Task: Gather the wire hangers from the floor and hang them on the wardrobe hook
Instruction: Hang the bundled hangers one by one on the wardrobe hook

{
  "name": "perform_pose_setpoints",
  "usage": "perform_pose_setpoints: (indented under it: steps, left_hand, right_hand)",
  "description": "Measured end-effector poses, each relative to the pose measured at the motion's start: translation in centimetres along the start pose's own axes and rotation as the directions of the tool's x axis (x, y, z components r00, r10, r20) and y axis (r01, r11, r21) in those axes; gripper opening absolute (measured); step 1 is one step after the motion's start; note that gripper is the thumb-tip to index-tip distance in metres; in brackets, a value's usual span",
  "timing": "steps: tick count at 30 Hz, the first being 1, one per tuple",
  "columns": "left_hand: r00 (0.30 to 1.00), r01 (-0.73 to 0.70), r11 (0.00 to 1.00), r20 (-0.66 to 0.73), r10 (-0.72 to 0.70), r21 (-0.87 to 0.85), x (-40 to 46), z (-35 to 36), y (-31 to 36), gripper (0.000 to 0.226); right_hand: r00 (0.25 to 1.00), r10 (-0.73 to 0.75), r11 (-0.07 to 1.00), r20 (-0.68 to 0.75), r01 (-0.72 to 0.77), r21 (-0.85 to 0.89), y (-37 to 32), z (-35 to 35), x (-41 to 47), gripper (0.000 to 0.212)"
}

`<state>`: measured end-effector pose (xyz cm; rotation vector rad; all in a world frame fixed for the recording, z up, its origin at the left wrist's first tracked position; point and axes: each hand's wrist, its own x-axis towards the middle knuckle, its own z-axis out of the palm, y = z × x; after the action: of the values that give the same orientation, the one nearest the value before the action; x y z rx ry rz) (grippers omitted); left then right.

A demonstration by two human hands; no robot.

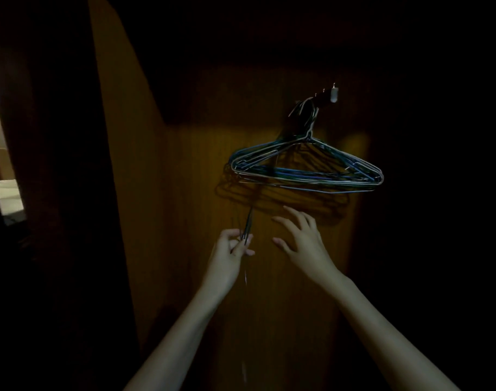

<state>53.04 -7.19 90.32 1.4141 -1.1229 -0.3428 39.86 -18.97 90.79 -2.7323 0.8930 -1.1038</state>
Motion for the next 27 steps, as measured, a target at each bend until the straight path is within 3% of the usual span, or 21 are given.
perform_pose_setpoints:
  steps: [8,13,20,27]
  left_hand:
    - [0.987,-0.144,0.979,-0.044,0.151,0.145,0.0,-0.2,0.4,0.015]
    - [0.974,-0.166,0.962,-0.118,0.194,0.215,0.8,0.7,0.4,0.013]
    - [0.968,-0.184,0.979,-0.156,0.196,0.085,3.6,4.2,2.0,0.016]
    - [0.913,-0.314,0.936,-0.218,0.344,0.161,8.2,6.8,4.6,0.007]
  right_hand:
    - [0.986,-0.112,0.994,-0.120,0.110,-0.017,0.9,-0.3,0.5,0.046]
    - [0.986,-0.065,0.998,-0.156,0.068,0.012,2.4,-1.1,-0.3,0.023]
    - [0.962,0.046,0.998,-0.269,-0.033,0.051,5.0,-5.0,-0.3,0.012]
    - [0.897,0.135,0.991,-0.422,-0.122,0.057,8.5,-9.0,2.6,0.010]
